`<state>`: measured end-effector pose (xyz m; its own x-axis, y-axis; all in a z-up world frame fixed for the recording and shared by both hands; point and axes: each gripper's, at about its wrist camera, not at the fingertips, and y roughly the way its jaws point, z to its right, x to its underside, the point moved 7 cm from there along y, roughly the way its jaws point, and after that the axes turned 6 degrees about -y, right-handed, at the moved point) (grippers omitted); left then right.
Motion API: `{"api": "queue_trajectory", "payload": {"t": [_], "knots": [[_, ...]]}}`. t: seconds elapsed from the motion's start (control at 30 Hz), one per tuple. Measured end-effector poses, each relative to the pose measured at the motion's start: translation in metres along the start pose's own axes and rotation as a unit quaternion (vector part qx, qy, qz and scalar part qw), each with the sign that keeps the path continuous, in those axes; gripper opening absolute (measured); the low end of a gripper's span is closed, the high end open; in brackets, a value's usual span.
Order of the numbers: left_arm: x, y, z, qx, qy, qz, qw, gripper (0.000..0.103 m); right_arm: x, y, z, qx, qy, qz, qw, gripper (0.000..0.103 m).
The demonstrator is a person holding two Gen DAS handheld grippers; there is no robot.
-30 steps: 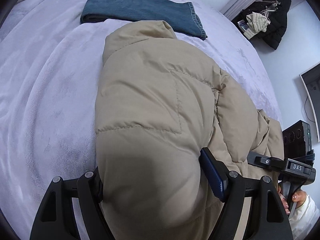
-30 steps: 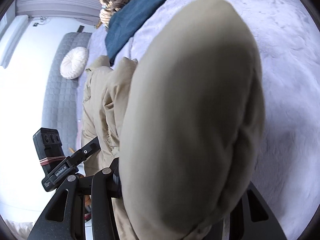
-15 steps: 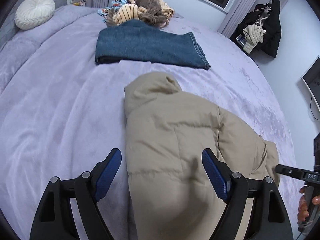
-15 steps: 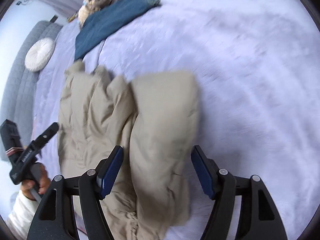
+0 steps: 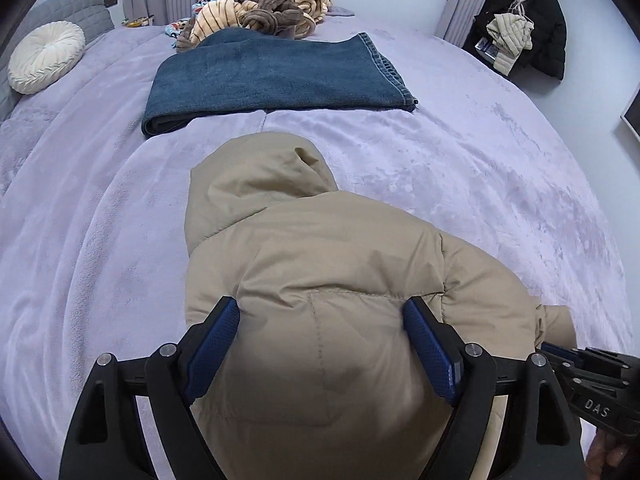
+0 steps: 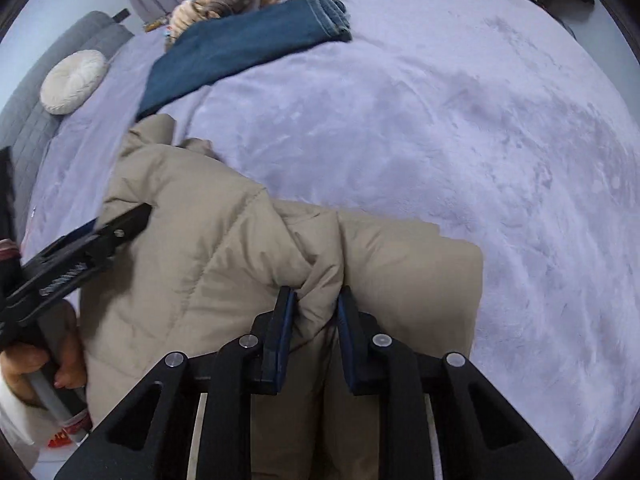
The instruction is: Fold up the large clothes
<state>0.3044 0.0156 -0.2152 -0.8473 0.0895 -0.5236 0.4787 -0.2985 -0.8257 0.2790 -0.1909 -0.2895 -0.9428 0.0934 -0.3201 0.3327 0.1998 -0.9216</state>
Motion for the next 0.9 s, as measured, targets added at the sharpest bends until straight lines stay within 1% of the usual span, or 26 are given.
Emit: {"api": "queue_trajectory", "payload": {"t": [0.07,0.2,0.27,0.3,0.4,0.47,0.53,0.63,0.73,0.83,0.9], "knots": [[0.001,0.005,0.002,-0.004,-0.002,-0.003,1.0000,0.087,0.001,0.010,0.013,-0.014,0.015,0.002,1.000,0.019],[0.003,0.006,0.002,-0.012,0.004,-0.001,0.9999,0.087,-0.001,0.017,0.014,-0.011,0.017,-0.007,1.000,0.019],[0.005,0.004,0.000,-0.012,0.009,0.001,0.9999,0.087,0.000,0.005,0.012,-0.008,0.027,-0.011,1.000,0.021],[0.006,0.004,-0.001,-0.012,0.010,0.001,0.9999,0.087,0.001,-0.003,0.010,-0.010,0.031,-0.012,0.999,0.023],[0.007,0.003,-0.004,-0.011,0.007,0.002,0.9999,0.088,0.009,-0.032,-0.004,-0.022,0.029,-0.004,0.999,0.024],[0.007,0.002,-0.005,-0.013,0.007,0.002,0.9999,0.089,0.021,-0.053,-0.016,-0.030,0.016,0.004,0.999,0.024],[0.006,0.000,-0.006,-0.016,0.007,-0.002,0.9999,0.089,0.037,-0.070,-0.029,-0.030,-0.002,0.008,1.000,0.024],[0.006,-0.015,-0.011,-0.019,0.007,-0.011,0.9997,0.089,0.058,-0.083,-0.037,-0.034,0.000,0.003,0.999,0.024],[0.013,-0.041,-0.018,-0.019,0.023,-0.007,0.9995,0.089,0.075,-0.091,-0.039,-0.041,0.014,0.000,0.999,0.024],[0.033,-0.065,-0.026,-0.018,0.037,-0.019,0.9990,0.089,0.089,-0.093,-0.041,-0.043,0.019,0.002,0.999,0.024],[0.054,-0.077,-0.030,-0.016,0.044,-0.032,0.9984,0.089,0.099,-0.090,-0.043,-0.039,0.016,-0.002,0.999,0.024]]}}
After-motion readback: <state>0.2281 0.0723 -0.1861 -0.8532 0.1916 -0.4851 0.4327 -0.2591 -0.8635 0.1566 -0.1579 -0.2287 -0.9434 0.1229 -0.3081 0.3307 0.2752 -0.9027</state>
